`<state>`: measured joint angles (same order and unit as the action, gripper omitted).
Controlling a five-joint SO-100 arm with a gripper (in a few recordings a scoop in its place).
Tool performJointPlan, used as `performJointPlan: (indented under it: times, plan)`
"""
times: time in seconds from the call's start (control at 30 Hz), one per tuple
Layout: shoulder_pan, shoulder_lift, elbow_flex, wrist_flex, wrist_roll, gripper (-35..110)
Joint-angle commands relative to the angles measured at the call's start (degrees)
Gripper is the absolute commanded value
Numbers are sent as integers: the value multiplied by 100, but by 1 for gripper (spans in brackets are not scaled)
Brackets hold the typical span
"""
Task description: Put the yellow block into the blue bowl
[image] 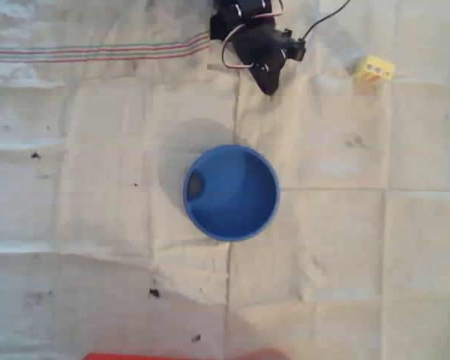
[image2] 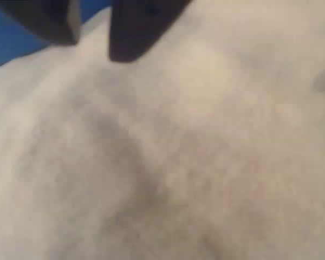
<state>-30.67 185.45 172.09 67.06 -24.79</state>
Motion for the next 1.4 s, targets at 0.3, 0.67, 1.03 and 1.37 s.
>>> performJointPlan:
  times: [0.3, 0.67, 1.03, 1.37]
  plan:
    - [-88, 598, 598, -70, 0, 1]
    - [-97, 598, 598, -70, 0, 0]
    - [-53, 598, 158, -141, 0, 1]
    - [-105, 501, -1687, -141, 9, 0]
